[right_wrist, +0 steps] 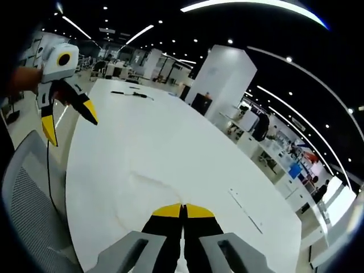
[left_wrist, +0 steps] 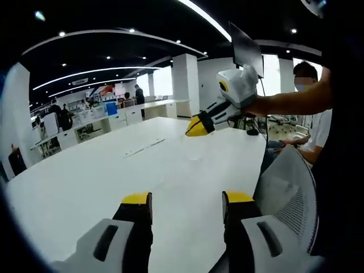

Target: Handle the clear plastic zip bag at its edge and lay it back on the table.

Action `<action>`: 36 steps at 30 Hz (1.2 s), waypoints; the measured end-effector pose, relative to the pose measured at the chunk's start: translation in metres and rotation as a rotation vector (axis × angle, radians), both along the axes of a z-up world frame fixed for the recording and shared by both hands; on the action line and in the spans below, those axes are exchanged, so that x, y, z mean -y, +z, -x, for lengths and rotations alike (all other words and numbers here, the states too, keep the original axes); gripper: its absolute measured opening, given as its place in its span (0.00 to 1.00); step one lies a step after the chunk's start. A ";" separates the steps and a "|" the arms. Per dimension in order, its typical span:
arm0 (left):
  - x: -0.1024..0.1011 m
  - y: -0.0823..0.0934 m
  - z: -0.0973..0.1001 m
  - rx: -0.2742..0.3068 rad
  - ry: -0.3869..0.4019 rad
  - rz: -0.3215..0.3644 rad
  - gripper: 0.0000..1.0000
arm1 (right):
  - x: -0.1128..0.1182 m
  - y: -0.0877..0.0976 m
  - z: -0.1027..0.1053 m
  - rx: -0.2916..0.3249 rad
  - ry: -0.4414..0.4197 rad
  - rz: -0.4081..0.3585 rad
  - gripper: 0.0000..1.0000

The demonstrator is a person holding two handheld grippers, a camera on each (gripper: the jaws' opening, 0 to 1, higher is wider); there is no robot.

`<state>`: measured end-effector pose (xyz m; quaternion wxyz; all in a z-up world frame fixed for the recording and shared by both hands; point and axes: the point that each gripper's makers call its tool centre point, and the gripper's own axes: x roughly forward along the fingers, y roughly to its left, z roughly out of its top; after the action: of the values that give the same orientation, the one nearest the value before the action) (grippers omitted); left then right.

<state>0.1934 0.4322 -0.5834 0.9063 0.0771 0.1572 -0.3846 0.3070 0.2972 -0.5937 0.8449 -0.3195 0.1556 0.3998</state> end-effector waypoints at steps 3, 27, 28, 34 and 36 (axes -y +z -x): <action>-0.005 -0.001 -0.002 -0.001 0.015 0.009 0.52 | -0.002 -0.002 -0.003 0.002 0.005 0.007 0.00; -0.019 -0.027 0.003 -0.024 0.022 -0.005 0.69 | -0.008 -0.058 -0.012 -0.023 0.058 0.127 0.00; -0.020 -0.029 0.003 -0.026 0.022 -0.008 0.70 | -0.008 -0.062 -0.012 -0.022 0.062 0.133 0.00; -0.012 -0.026 0.005 -0.025 0.012 -0.019 0.70 | -0.008 -0.072 -0.009 -0.030 0.064 0.147 0.00; -0.010 -0.026 0.006 -0.027 0.007 -0.021 0.71 | -0.007 -0.079 -0.006 -0.040 0.067 0.160 0.00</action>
<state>0.1871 0.4417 -0.6090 0.9047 0.0808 0.1738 -0.3805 0.3135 0.3046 -0.6728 0.7996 -0.3827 0.1933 0.4204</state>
